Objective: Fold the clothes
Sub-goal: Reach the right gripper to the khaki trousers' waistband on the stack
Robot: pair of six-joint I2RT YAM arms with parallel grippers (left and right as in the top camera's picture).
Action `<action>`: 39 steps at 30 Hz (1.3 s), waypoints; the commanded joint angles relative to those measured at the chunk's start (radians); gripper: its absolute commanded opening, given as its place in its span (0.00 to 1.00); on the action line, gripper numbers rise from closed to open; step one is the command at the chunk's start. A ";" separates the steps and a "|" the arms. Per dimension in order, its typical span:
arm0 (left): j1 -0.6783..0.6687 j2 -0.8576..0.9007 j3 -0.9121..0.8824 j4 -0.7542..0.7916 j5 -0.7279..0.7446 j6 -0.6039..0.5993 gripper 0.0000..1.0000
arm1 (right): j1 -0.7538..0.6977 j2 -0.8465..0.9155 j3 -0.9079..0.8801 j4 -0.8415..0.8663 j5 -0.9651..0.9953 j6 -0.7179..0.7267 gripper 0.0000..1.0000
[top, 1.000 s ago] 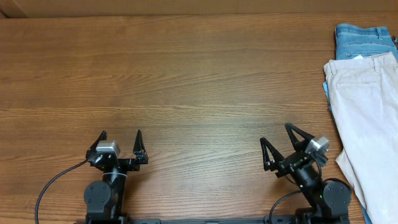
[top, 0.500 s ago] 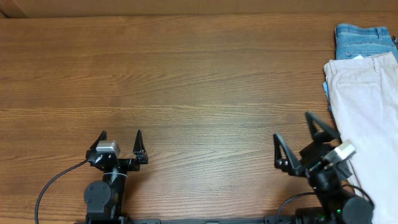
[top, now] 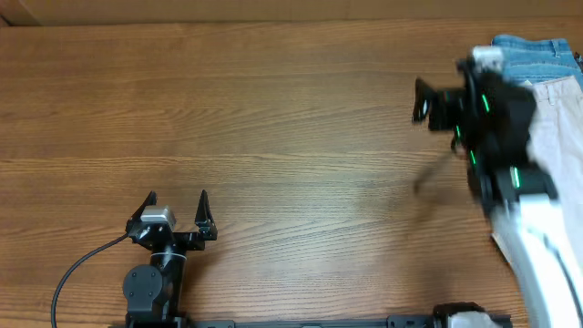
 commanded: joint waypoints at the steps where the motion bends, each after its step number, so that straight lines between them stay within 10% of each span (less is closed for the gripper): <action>1: -0.006 -0.010 -0.003 0.000 0.014 -0.021 1.00 | -0.033 0.256 0.212 -0.112 0.207 -0.043 1.00; 13: -0.006 -0.010 -0.003 0.000 0.014 -0.020 1.00 | -0.113 0.717 0.349 -0.006 0.512 -0.147 1.00; 39: -0.006 -0.010 -0.003 0.000 0.014 -0.021 1.00 | -0.203 0.883 0.347 0.039 0.536 -0.309 1.00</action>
